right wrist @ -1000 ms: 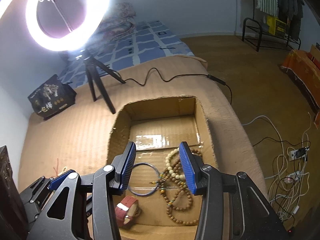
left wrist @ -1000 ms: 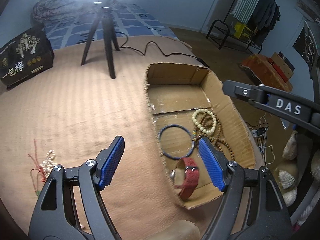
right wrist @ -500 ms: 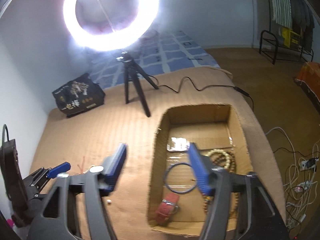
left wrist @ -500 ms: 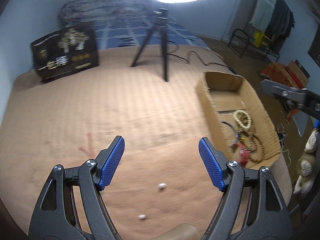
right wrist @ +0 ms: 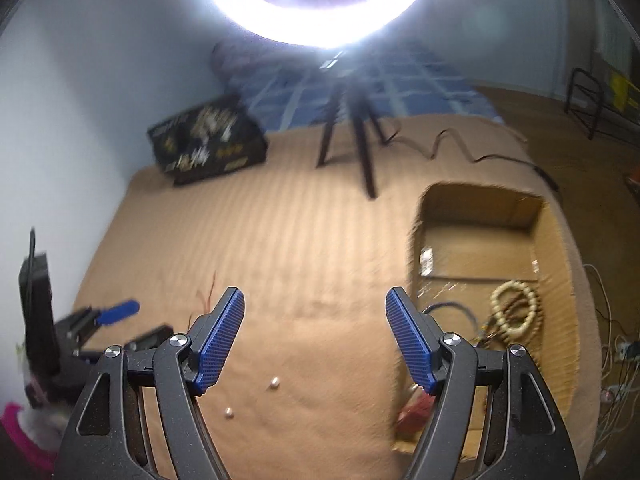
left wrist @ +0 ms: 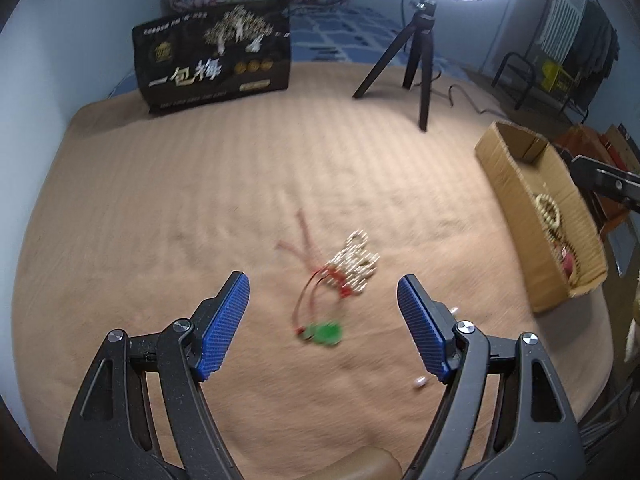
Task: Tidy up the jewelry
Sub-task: 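Withdraw both open grippers from the box toward the pearl strand and jade pendant, then close the left gripper on the green jade pendant while the right closes on the pearl earring, then lift and carry the jade pendant and pearl earring over the cardboard box with both grippers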
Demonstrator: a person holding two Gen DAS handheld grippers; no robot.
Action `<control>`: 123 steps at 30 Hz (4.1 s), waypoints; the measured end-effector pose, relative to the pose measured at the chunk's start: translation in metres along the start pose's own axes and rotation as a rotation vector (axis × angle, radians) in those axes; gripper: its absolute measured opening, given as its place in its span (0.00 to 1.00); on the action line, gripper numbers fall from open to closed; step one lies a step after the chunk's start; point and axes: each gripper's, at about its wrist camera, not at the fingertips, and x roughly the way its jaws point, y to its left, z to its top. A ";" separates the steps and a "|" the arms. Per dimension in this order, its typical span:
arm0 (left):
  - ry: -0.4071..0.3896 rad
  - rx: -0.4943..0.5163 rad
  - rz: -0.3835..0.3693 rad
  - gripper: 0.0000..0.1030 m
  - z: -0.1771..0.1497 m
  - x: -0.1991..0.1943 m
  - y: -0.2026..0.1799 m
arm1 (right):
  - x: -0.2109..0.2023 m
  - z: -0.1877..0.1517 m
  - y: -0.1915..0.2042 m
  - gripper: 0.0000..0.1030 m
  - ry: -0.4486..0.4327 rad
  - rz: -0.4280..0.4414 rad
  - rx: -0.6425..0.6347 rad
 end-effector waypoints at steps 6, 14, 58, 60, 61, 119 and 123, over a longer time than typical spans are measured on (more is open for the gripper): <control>0.077 -0.003 -0.031 0.77 -0.018 0.016 0.013 | 0.028 -0.017 0.019 0.71 0.135 0.033 -0.019; 0.152 0.031 -0.068 0.76 -0.025 0.039 0.004 | 0.062 -0.038 0.035 0.66 0.255 0.053 -0.029; 0.219 0.036 -0.038 0.49 -0.021 0.069 0.000 | 0.127 -0.057 0.051 0.25 0.404 0.041 -0.024; 0.220 0.040 -0.032 0.49 -0.022 0.069 -0.001 | 0.127 -0.058 0.052 0.20 0.404 0.031 -0.026; 0.220 0.045 -0.028 0.49 -0.023 0.070 -0.002 | 0.128 -0.058 0.052 0.18 0.404 0.025 -0.027; -0.075 0.052 -0.325 0.32 0.045 -0.031 -0.112 | -0.020 -0.010 -0.073 0.08 0.051 -0.044 0.155; -0.078 0.074 -0.347 0.32 0.048 -0.031 -0.134 | -0.025 -0.011 -0.090 0.08 0.045 -0.067 0.174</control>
